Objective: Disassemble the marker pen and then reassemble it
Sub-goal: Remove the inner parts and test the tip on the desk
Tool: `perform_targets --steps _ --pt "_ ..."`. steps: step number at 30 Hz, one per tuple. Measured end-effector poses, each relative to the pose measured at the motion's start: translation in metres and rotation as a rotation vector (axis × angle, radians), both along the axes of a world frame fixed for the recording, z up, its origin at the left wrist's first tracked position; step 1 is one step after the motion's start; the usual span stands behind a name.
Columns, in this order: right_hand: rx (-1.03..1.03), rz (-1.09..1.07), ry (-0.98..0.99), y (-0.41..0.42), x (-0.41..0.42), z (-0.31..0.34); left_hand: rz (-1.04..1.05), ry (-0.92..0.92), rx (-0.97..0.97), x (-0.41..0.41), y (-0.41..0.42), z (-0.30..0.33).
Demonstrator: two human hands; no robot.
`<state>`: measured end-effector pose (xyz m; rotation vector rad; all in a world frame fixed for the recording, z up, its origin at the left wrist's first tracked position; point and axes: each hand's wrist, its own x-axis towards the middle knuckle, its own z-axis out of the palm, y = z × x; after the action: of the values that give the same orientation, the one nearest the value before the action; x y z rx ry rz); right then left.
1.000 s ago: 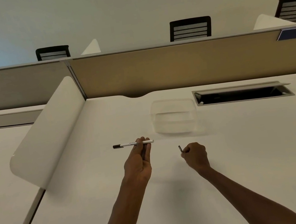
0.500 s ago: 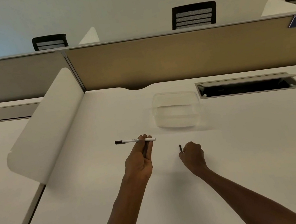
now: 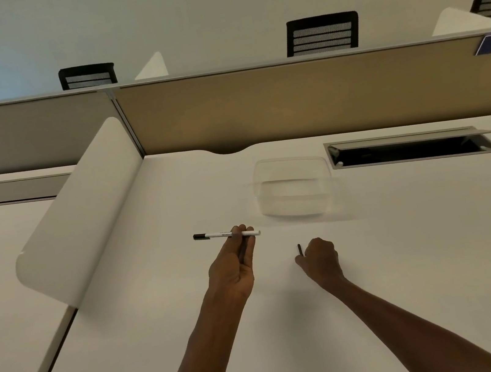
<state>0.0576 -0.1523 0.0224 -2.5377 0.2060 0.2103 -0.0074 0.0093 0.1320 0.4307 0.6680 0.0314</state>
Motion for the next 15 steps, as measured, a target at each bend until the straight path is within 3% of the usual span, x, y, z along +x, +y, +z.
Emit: perform_targets --steps 9,15 --pt "0.136 -0.082 -0.062 -0.025 0.004 0.013 -0.027 0.001 -0.008 0.000 -0.004 0.006" --pt "0.687 -0.042 0.030 -0.025 0.009 0.055 -0.094 0.015 0.008 -0.001 -0.010 0.012"
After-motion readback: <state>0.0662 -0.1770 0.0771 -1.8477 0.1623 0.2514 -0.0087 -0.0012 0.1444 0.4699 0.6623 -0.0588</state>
